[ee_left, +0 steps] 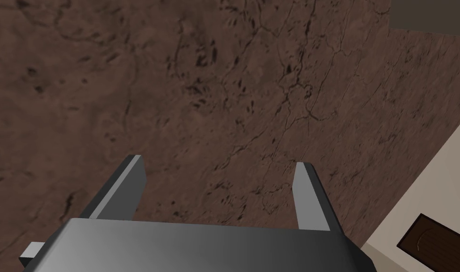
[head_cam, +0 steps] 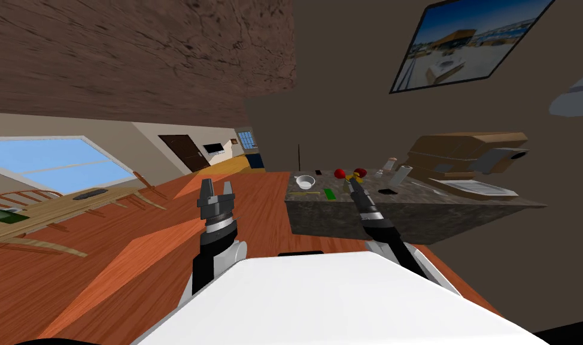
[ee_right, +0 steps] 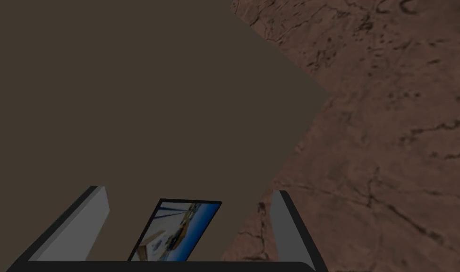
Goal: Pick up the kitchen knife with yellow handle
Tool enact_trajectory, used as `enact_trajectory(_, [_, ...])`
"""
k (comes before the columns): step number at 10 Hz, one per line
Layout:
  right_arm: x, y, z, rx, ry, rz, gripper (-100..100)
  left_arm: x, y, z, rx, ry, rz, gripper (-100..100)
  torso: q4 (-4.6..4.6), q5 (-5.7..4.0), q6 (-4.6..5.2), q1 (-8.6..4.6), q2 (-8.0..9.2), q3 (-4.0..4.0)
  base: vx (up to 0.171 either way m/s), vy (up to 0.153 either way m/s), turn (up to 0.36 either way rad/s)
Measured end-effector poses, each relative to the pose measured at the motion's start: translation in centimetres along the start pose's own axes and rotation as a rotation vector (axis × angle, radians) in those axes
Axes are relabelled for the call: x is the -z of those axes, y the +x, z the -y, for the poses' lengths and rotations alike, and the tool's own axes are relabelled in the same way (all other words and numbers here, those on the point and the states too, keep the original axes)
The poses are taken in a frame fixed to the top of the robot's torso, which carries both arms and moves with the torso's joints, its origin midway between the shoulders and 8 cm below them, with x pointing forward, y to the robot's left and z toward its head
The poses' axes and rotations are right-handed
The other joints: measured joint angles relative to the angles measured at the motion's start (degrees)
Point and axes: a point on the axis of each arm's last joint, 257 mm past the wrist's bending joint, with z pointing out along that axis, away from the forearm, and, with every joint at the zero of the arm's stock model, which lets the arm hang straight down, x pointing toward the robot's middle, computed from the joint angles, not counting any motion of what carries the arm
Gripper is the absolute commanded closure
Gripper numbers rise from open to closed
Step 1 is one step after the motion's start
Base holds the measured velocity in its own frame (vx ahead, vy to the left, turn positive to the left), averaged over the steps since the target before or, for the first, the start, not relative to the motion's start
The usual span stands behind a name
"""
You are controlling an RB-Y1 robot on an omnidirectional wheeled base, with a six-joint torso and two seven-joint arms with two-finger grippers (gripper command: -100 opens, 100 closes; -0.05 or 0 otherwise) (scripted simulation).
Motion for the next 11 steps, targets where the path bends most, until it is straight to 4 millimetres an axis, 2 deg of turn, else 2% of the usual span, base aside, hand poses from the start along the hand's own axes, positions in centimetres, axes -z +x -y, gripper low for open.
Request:
enact_trajectory(4, [1.8, 0.9, 3.4, 0.148, 0.069, -0.118, -100, 0.0, 0.0, 0.0, 0.0, 0.0, 0.0, 0, 0.02, -0.04, 0.01, -0.21, 0.08, 0.04, -0.006, 0.09, 0.05])
enact_trajectory(6, [3.2, 1.1, 6.1, 0.247, 0.113, -0.197, -100, 0.0, 0.0, 0.0, 0.0, 0.0, 0.0, 0, 0.01, -0.02, 0.0, -0.05, 0.05, 0.03, -0.001, 0.125, 0.055])
enact_trajectory(11, [6.0, 1.6, 9.8, 0.426, 0.17, -0.348, -100, 0.0, 0.0, 0.0, 0.0, 0.0, 0.0, 0, 0.01, -0.04, 0.02, -0.26, 0.04, 0.02, 0.001, 0.088, 0.044])
